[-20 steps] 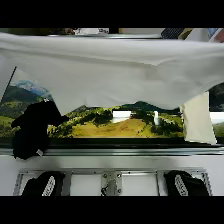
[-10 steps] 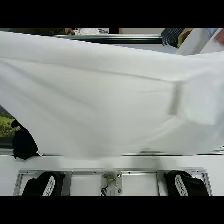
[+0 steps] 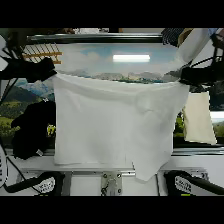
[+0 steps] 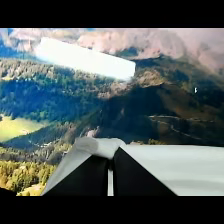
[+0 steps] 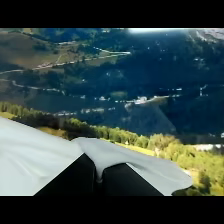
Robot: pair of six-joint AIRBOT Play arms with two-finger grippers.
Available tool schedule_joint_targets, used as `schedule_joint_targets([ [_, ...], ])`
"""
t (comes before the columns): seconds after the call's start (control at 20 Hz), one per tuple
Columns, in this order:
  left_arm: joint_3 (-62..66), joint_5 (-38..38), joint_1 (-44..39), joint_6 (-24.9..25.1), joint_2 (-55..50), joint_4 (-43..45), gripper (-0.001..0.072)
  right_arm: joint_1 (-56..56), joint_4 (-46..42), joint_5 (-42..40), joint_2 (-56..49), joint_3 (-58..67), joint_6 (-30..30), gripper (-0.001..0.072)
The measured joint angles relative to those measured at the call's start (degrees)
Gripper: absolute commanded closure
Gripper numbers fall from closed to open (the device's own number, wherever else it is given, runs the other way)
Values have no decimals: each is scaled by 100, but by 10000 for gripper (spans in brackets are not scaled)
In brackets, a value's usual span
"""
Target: Fold the clothes and pants, and hang the long-sleeved shirts on hangers.
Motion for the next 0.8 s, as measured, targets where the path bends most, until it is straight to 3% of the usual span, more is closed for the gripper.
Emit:
schedule_joint_targets([
  [0.35,1145,219,-90,42,-2181,-24,702,105,-63,-1325,-1698,225,2,698],
  [0.55,1368,247,-33,87,-2409,-17,701,-13,-70,-1657,-1825,249,2,699],
  [0.8,649,313,57,254,-2046,-20,702,-101,-413,-1480,-1587,35,2,699],
])
